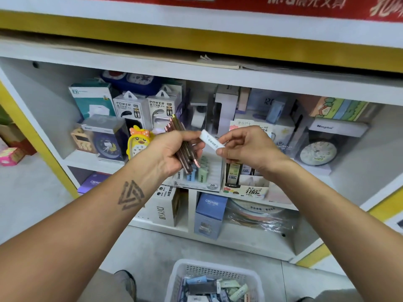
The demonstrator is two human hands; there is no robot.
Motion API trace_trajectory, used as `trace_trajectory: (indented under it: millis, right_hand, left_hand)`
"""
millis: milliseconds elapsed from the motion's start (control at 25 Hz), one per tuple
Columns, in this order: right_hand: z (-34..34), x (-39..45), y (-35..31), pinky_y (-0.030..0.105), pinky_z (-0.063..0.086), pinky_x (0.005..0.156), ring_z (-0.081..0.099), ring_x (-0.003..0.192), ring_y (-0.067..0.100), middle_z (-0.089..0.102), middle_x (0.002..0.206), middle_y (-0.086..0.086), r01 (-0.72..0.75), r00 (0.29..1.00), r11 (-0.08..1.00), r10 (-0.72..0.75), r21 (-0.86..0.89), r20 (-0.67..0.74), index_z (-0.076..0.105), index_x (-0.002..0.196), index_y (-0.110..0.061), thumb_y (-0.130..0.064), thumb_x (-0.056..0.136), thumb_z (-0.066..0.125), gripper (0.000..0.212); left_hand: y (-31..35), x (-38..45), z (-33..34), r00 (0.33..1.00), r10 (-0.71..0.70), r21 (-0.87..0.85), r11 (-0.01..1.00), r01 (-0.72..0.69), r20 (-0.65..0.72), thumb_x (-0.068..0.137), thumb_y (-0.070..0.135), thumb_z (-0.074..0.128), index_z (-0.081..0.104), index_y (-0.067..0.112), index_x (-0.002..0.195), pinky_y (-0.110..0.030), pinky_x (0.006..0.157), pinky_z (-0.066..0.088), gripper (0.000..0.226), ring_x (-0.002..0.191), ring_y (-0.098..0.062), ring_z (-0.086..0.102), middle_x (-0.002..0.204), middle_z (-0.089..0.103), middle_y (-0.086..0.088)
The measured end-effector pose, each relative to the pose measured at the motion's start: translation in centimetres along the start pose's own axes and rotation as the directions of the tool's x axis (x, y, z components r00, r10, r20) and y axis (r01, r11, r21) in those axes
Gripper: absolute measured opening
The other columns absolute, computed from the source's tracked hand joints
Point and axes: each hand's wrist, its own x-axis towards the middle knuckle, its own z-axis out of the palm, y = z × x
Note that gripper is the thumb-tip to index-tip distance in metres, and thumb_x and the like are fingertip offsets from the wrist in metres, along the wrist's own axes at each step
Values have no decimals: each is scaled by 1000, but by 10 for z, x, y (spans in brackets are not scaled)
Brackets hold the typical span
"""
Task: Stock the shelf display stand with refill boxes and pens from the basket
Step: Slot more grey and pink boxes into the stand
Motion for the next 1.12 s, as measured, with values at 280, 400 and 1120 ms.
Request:
trace_trajectory:
  millis: [280,400,1120]
  right_hand:
    - [-6,2,4,25,58,61,68,59,18,65,87,14,13,998,1000,-12,17,-56,74,97,-7,4,83,76,18]
    - [-7,5,4,27,61,66,74,67,25,67,98,24,62,994,994,-53,94,-100,71,95,-3,6,81,77,18]
    - [18,34,9,18,53,74,67,79,13,67,86,-5,240,918,836,-361,-493,-165,71,108,-18,-10,88,74,22]
  left_hand:
    - [-2,2,-1,998,15,27,1000,-14,-55,88,-5,62,62,0,83,-26,51,56,7,51,-16,65,61,67,-12]
    - [-2,-1,-6,998,-9,53,999,12,-63,89,-6,60,60,-2,85,-27,50,56,6,50,-18,66,65,66,-15]
    - [10,-8,-40,994,-74,77,994,79,-76,89,5,62,60,1,81,-26,52,55,8,48,-19,63,63,64,-13]
